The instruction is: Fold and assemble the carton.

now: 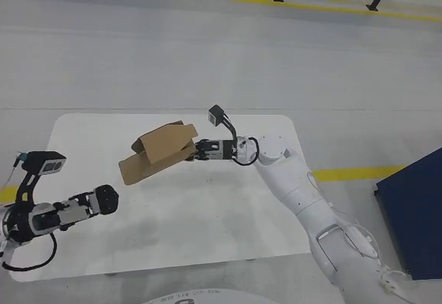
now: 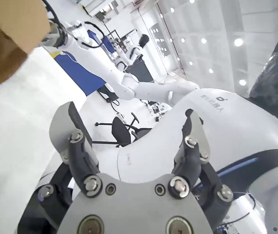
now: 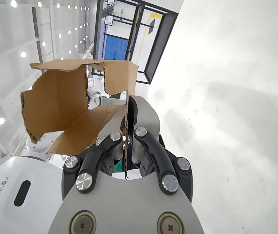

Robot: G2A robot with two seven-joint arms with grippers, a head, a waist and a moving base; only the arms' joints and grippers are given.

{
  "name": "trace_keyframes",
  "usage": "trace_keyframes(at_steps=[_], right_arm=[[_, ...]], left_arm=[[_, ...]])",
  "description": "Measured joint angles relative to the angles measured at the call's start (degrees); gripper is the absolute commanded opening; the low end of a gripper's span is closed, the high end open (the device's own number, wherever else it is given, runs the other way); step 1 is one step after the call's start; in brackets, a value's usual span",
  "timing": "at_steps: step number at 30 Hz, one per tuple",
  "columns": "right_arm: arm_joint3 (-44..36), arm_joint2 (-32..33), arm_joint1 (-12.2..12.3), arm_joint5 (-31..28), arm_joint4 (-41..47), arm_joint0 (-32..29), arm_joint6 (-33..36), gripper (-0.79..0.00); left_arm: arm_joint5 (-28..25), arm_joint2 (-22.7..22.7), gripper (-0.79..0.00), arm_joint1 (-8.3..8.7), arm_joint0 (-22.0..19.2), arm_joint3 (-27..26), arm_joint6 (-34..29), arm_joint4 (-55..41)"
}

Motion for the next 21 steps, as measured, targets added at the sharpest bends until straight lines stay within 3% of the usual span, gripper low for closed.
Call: trace_keyframes(at_steps=[5, 8, 13, 21], right_arm=[[-0.4, -0.1, 0.0, 0.0, -0.2, -0.2, -0.4, -0.785], [-2.1, 0.0, 0.1, -0.2, -1.1, -1.4, -1.6, -0.785], [-3.5, 0.7, 0.3, -0.9, -1.4, -2.5, -1.7, -0.785], [-4.8, 0.8, 0.4, -0.8, -2.5, -3.4, -1.6, -0.785]], left_arm=[[-0.2, 1.1, 0.000, -0.13, -0.6, -0.3, 6.0, 6.0], [1.1, 4.3, 0.000, -0.49, -2.5, 1.6, 8.2, 7.5], [2.3, 9.5, -0.114, -1.18, -7.2, 6.1, 11.0, 10.2], [2.4, 14.5, -0.163, -2.16, -12.2, 10.9, 14.3, 11.4]])
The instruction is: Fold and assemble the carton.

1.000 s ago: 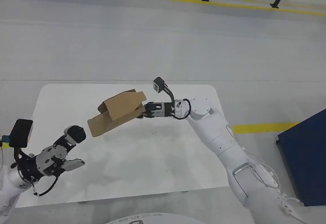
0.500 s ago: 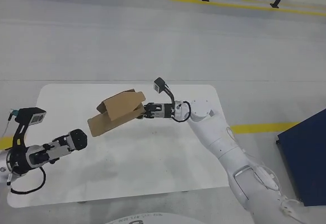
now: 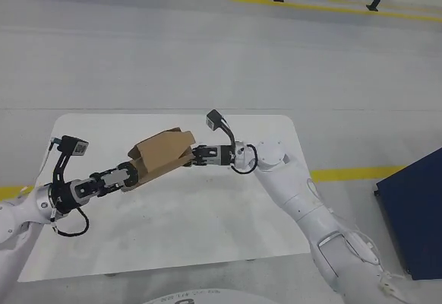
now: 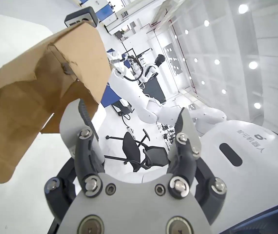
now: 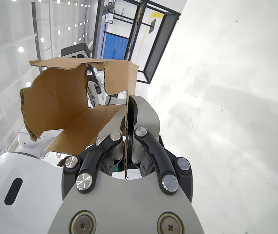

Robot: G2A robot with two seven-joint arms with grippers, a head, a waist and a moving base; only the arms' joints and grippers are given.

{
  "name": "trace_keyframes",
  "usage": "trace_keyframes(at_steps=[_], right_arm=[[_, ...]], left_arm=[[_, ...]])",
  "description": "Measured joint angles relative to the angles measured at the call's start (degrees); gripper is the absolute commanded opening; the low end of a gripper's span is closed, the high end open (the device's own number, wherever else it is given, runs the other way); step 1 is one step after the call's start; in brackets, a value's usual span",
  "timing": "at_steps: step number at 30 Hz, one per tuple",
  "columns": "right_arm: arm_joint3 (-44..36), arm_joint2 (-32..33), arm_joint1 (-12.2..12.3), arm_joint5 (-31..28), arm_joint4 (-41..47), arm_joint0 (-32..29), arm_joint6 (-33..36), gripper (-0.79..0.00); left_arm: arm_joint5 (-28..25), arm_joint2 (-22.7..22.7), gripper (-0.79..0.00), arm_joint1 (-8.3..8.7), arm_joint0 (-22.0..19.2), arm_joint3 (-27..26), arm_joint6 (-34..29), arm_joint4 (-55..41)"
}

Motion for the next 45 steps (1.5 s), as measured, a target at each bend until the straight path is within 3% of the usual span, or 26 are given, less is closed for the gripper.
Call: trace_keyframes(at_steps=[12, 19, 24, 25, 27, 31, 33, 39, 45], right_arm=[[-1.0, 0.2, 0.1, 0.1, -0.8, -0.6, 0.3, -0.785], [-1.7, 0.4, 0.0, -0.5, -2.0, -1.4, -3.9, -0.785], [-2.5, 0.1, -0.1, -0.5, -3.0, -1.8, -5.3, -0.785], [-2.6, 0.1, -0.1, -0.5, -3.1, -1.9, -5.4, -0.785], [-2.7, 0.1, -0.1, -0.6, -3.2, -2.0, -5.2, -0.785], [-2.8, 0.1, -0.1, -0.5, -3.2, -2.1, -4.9, -0.785], [-2.9, 0.1, -0.1, -0.2, -3.3, -2.1, -4.9, -0.785], [-3.1, -0.3, -0.2, 0.3, -4.0, -2.0, -5.2, -0.785], [-3.1, -0.5, -0.3, 0.6, -4.2, -1.9, -5.6, -0.785]], left_arm=[[2.1, 2.4, -0.215, -0.62, -2.8, 2.4, 2.9, 2.1], [3.4, 3.7, -0.252, -0.94, -3.2, 3.5, 1.6, -1.0], [4.4, 4.2, -0.243, -1.12, -4.1, 4.3, 1.2, -1.8], [4.6, 4.4, -0.175, -1.18, -4.4, 4.5, 1.4, -1.7], [4.8, 4.6, -0.172, -1.28, -4.8, 4.8, 1.8, -1.5], [5.1, 5.5, -0.237, -1.54, -5.6, 5.1, 3.1, -0.2], [5.4, 6.1, -0.323, -1.68, -5.9, 5.3, 3.2, 0.1], [5.6, 8.0, -0.471, -2.26, -7.7, 6.9, 3.2, -1.0], [4.9, 9.1, -0.674, -2.72, -9.1, 8.1, 4.6, 0.3]])
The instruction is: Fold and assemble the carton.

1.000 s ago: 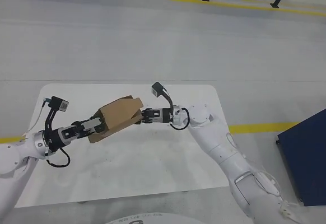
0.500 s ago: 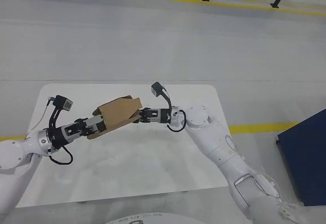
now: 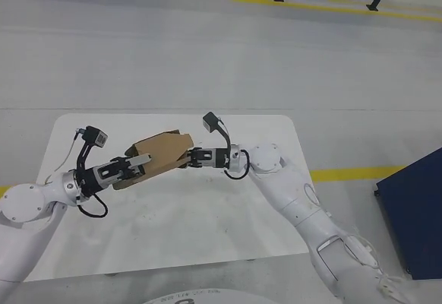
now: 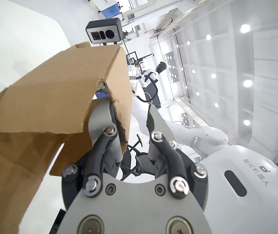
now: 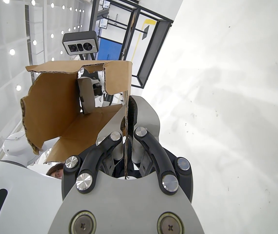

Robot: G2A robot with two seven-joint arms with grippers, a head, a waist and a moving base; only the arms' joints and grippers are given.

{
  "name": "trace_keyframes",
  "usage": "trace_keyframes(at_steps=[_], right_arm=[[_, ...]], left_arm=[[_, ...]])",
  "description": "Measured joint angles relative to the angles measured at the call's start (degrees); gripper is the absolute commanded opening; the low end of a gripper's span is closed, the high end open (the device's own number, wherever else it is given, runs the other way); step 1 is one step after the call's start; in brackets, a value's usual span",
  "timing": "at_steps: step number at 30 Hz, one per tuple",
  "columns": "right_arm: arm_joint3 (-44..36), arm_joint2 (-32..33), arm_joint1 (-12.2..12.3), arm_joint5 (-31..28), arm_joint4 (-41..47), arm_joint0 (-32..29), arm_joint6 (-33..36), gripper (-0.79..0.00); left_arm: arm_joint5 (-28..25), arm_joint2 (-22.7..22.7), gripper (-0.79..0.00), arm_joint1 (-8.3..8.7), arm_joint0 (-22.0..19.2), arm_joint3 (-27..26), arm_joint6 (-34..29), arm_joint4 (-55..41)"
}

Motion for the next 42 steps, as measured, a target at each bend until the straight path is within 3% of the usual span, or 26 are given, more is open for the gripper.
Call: trace_keyframes(at_steps=[2, 4, 11, 14, 24, 32, 37, 42], right_arm=[[0.1, -0.1, 0.0, 0.1, 0.0, 0.1, 0.0, -0.785], [0.1, -0.1, -0.1, 0.1, -0.1, 0.1, 0.0, -0.785], [0.2, 0.0, -0.2, 0.2, 0.8, 0.1, 0.3, -0.508], [0.3, 0.5, -0.1, -0.3, 1.7, -0.1, 0.4, -0.468], [-0.3, 4.4, 0.9, -3.2, 5.3, -2.6, 3.7, -0.462], [0.1, 7.7, 1.7, -3.8, 9.4, -3.8, 8.6, -0.440], [3.1, 8.8, 2.0, 0.8, 12.5, -1.8, 12.2, -0.462], [3.2, 4.3, 0.9, 3.9, 9.1, 1.2, 11.0, -0.459]], left_arm=[[-0.2, 0.2, -0.779, -0.10, -0.3, 0.3, 1.0, 1.4], [-0.2, 0.5, -0.785, -0.22, -0.5, 0.4, 1.7, 2.1], [-0.5, 0.5, -0.785, -0.46, -1.4, 1.6, 1.6, 2.1], [-0.8, -0.1, -0.785, -0.44, -1.6, 3.0, 0.9, 1.4], [-1.9, -4.1, -0.785, 0.16, -1.1, 5.4, -9.0, -8.4], [0.5, -6.0, -0.785, 0.38, -1.7, 6.8, -16.4, -15.8], [1.2, -6.3, -0.785, 0.32, -2.4, 8.0, -19.0, -17.7], [2.5, -5.2, -0.785, -0.01, -3.2, 8.6, -22.0, -20.3]])
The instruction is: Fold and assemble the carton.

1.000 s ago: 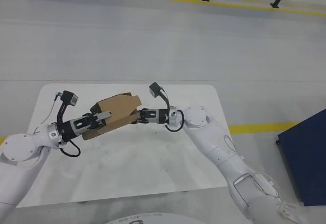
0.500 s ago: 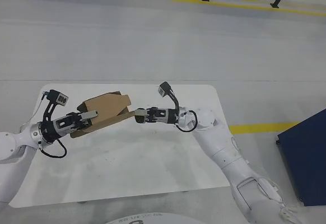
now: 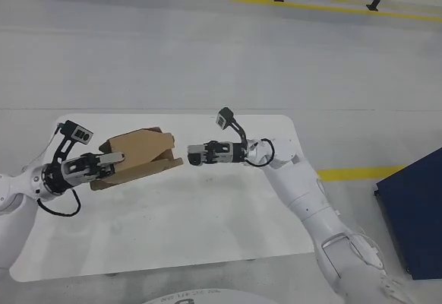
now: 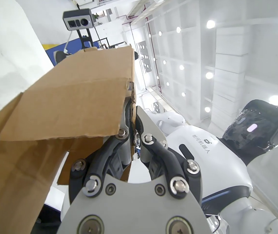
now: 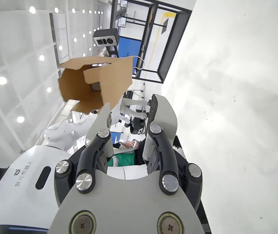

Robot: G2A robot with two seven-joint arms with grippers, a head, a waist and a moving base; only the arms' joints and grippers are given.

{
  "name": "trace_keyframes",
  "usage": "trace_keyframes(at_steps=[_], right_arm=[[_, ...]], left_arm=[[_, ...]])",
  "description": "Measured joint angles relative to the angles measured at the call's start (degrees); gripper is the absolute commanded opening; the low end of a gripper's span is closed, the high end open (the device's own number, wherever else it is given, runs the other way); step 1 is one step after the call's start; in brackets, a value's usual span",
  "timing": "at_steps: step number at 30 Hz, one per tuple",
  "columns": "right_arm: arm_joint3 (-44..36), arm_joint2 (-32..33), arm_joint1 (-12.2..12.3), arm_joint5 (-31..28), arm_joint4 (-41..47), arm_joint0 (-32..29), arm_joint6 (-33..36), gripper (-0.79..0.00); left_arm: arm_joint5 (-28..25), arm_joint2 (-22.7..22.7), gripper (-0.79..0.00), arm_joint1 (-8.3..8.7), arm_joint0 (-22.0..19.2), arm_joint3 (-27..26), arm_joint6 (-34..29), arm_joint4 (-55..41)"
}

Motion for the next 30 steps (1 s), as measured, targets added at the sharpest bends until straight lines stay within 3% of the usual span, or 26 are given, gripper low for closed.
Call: trace_keyframes(at_steps=[4, 6, 7, 15, 30], right_arm=[[0.3, -3.2, -0.8, -0.5, -1.5, 1.5, 0.5, -0.471], [0.5, -3.8, -0.9, -1.5, -1.3, 1.8, 1.6, -0.597], [0.6, -4.1, -1.0, -2.2, -1.1, 1.8, 2.6, -0.597], [0.5, -3.4, -0.6, -5.7, 0.5, 0.9, 7.3, -0.449], [0.7, -4.0, -0.7, -4.3, 0.9, 1.5, 7.6, -0.431]], left_arm=[[1.0, 1.5, -0.785, -0.43, -1.2, 1.4, -1.7, -1.6], [1.6, 2.3, -0.785, -0.64, -1.7, 2.1, -2.1, -1.7], [2.1, 3.0, -0.785, -0.80, -2.1, 2.7, -2.7, -2.0], [2.0, 5.8, -0.785, -1.80, -5.3, 8.1, -3.8, -2.2], [1.9, 6.5, -0.785, -2.41, -6.6, 9.8, -8.5, -2.7]])
